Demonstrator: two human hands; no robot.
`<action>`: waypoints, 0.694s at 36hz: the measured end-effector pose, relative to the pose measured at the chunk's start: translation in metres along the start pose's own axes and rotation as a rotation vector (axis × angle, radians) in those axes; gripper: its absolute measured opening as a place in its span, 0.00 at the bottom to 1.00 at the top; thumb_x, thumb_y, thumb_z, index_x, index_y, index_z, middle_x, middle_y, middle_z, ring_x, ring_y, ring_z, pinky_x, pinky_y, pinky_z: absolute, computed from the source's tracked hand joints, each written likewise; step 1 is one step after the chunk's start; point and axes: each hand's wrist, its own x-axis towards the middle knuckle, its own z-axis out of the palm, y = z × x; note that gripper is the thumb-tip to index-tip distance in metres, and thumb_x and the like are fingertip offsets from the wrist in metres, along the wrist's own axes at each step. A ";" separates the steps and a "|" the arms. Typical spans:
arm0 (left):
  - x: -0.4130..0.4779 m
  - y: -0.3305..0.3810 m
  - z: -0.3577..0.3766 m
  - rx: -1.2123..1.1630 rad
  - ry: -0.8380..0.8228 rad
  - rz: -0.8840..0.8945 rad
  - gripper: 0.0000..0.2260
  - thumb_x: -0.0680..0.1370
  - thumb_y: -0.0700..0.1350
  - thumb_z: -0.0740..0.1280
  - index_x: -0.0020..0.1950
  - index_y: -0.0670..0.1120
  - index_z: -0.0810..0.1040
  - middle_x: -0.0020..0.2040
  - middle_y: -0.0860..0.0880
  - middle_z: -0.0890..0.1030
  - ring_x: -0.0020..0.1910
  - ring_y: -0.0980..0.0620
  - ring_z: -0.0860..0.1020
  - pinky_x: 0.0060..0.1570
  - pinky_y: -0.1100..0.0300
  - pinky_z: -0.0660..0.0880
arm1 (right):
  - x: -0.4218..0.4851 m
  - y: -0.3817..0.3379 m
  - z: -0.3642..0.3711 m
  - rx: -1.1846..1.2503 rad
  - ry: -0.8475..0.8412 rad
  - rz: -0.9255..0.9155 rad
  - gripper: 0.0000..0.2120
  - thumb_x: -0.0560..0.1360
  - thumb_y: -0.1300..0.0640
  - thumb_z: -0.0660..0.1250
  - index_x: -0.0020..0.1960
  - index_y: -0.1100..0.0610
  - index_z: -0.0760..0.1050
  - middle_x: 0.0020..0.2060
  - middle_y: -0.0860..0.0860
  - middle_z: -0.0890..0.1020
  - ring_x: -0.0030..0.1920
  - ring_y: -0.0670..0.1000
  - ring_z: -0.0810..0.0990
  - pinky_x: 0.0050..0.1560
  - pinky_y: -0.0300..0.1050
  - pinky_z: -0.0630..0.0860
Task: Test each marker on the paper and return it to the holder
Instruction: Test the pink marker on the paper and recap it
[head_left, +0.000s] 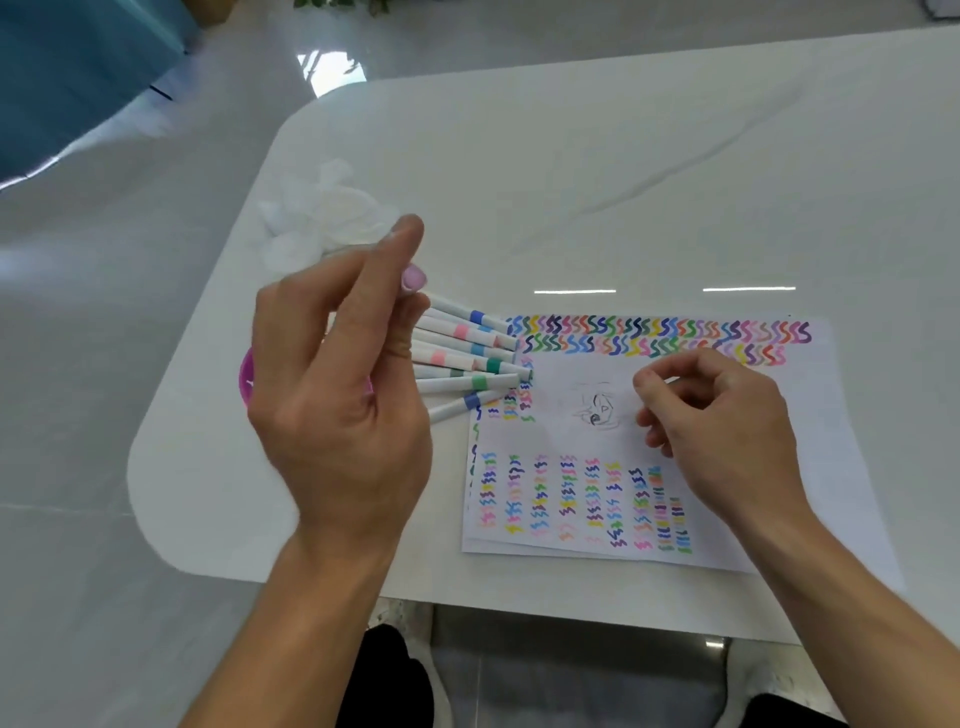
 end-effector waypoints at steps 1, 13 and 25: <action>-0.001 -0.001 -0.001 0.013 -0.014 0.005 0.11 0.82 0.34 0.66 0.64 0.38 0.79 0.54 0.54 0.75 0.52 0.49 0.78 0.54 0.57 0.75 | 0.000 0.000 0.000 -0.001 -0.002 0.001 0.05 0.79 0.54 0.72 0.44 0.49 0.80 0.31 0.43 0.85 0.28 0.43 0.82 0.37 0.45 0.79; -0.004 -0.011 -0.010 0.135 -0.090 -0.075 0.15 0.83 0.34 0.64 0.68 0.42 0.78 0.52 0.50 0.78 0.51 0.46 0.78 0.54 0.63 0.71 | 0.001 0.000 0.006 0.012 -0.019 0.005 0.04 0.79 0.53 0.72 0.45 0.49 0.81 0.32 0.44 0.86 0.29 0.45 0.83 0.39 0.48 0.81; -0.007 -0.023 -0.017 0.217 -0.201 -0.292 0.15 0.82 0.37 0.64 0.68 0.46 0.79 0.57 0.47 0.79 0.53 0.53 0.77 0.53 0.73 0.69 | -0.001 -0.002 0.007 0.001 -0.036 0.015 0.04 0.79 0.53 0.72 0.45 0.49 0.80 0.32 0.44 0.86 0.29 0.44 0.83 0.40 0.52 0.83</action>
